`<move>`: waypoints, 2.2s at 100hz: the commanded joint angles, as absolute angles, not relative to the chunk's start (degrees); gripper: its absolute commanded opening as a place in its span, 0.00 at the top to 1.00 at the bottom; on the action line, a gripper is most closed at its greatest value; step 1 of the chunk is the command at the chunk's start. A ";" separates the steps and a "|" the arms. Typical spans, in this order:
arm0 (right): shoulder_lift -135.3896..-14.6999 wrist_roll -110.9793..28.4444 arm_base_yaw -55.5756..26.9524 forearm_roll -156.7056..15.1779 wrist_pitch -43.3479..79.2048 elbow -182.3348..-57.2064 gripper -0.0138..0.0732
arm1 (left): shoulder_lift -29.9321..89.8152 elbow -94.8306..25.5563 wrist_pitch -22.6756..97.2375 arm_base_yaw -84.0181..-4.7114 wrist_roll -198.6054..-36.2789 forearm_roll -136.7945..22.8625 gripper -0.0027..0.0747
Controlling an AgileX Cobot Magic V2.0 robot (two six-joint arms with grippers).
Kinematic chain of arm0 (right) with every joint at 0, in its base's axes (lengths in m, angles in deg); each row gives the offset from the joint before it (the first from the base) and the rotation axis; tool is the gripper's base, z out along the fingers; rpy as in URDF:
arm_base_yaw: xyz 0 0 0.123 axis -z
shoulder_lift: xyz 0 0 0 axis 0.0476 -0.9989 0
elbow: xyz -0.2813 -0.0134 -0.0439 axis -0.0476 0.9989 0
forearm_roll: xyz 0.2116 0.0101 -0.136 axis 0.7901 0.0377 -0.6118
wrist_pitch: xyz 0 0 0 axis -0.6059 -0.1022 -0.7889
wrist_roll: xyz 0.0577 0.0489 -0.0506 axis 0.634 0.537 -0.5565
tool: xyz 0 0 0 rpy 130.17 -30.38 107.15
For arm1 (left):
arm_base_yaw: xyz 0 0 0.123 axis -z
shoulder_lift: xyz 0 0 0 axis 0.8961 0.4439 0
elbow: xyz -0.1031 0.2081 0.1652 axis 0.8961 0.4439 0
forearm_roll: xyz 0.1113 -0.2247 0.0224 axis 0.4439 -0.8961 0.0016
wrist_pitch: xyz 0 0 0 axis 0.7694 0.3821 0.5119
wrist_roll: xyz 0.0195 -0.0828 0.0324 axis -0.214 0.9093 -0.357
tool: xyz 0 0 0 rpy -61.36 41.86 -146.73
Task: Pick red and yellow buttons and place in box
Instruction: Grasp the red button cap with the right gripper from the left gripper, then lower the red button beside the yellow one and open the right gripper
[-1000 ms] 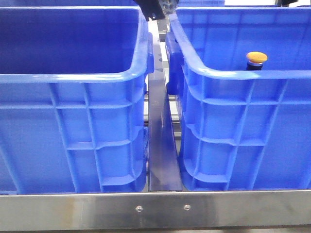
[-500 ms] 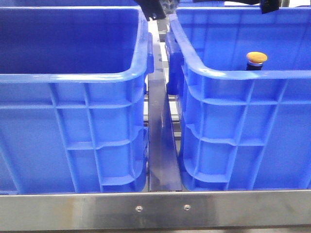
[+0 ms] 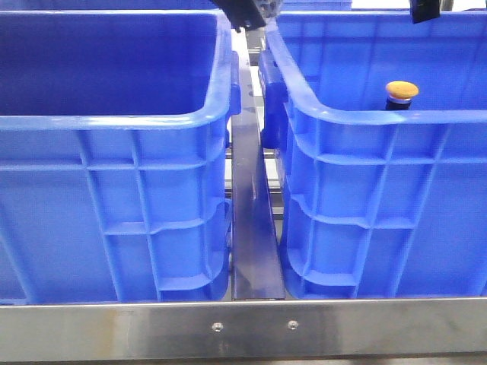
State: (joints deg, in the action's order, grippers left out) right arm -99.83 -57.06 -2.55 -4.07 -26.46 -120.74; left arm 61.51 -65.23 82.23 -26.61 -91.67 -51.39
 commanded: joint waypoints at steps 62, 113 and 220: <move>-98.22 -65.17 6.90 1.83 -24.73 -122.70 0.59 | 59.28 -67.10 80.36 -26.23 -91.82 -53.53 0.20; -98.22 -95.94 16.30 -8.59 -6.47 -122.62 0.59 | 59.28 -67.10 81.37 -26.23 -91.82 -53.53 0.20; -111.71 -96.46 16.11 -7.35 19.17 -123.39 0.59 | 59.28 -67.10 81.81 -26.23 -91.82 -53.43 0.20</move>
